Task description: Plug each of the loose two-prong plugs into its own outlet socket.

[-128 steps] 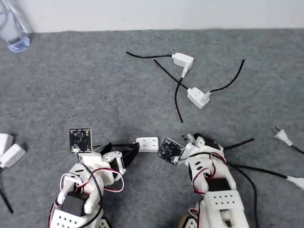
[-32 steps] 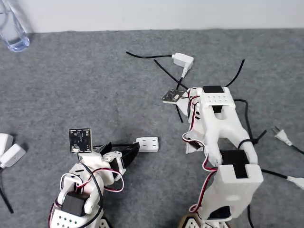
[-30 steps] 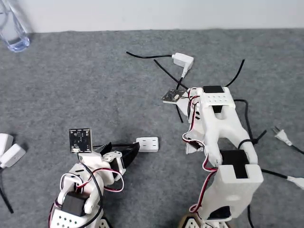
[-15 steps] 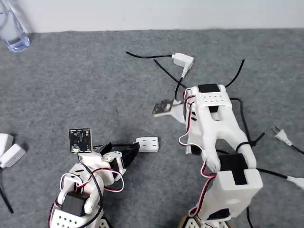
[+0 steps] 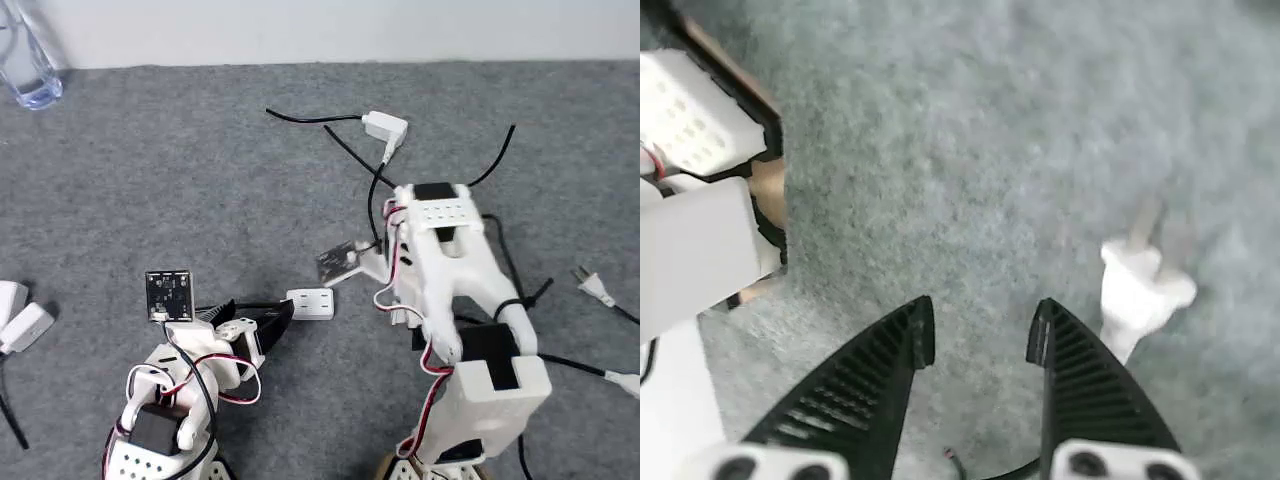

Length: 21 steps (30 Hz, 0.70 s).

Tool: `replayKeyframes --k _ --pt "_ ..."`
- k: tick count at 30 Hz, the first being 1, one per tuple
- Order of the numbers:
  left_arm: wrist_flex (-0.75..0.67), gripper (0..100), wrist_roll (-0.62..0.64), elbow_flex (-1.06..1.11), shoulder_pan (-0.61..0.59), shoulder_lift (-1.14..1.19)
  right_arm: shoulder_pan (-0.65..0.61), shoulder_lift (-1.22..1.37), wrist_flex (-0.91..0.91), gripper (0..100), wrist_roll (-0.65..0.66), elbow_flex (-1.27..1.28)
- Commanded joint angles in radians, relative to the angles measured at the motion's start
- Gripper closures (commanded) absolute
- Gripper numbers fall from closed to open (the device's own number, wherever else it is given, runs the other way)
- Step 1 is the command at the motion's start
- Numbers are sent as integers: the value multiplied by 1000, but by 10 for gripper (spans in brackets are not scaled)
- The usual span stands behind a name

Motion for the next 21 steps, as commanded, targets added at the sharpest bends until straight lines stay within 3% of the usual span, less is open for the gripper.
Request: replayKeyframes --k 1,21 --pt "6 689 0 -8 5 -2 -19 -47 -48 833 5 -3" --pt "6 689 0 -8 5 -2 -22 81 -203 834 -25 -9"
